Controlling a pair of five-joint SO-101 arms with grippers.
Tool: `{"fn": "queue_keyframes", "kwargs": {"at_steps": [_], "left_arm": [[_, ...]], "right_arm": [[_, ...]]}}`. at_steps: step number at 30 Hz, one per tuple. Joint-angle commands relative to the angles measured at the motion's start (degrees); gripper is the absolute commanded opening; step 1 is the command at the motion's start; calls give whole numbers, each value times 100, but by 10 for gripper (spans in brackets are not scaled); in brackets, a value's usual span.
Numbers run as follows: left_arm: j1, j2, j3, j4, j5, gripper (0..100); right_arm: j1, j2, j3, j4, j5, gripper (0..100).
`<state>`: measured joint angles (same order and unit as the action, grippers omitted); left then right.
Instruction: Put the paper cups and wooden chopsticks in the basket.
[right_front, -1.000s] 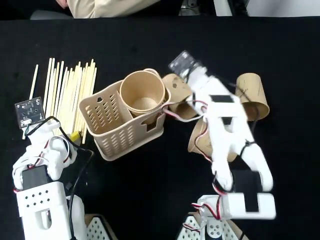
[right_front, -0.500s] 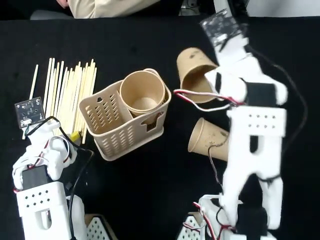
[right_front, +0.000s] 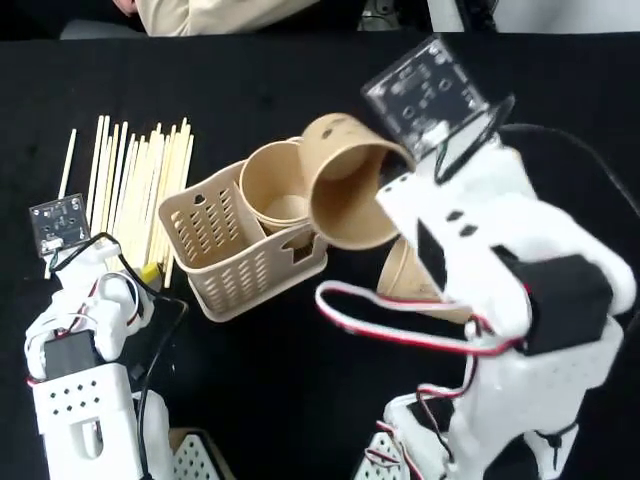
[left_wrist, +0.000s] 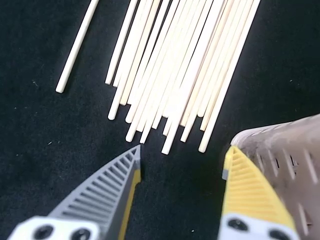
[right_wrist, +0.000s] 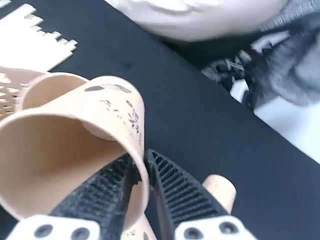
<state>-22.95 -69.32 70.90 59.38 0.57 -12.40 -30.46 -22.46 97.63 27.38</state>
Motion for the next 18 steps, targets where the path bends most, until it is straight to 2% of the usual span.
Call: {"fn": "queue_keyframes", "kwargs": {"at_steps": [1,9,18], "left_arm": [[4,-44,-13,-105,62,263],[4,-44,-13,-105,62,263],[4,-44,-13,-105,62,263]], "right_arm": [[-510,-119,-233,114,-53,11],[-1116,84,-31,70,-53,11],[-1116,971,-75,-255,-53,11]]}}
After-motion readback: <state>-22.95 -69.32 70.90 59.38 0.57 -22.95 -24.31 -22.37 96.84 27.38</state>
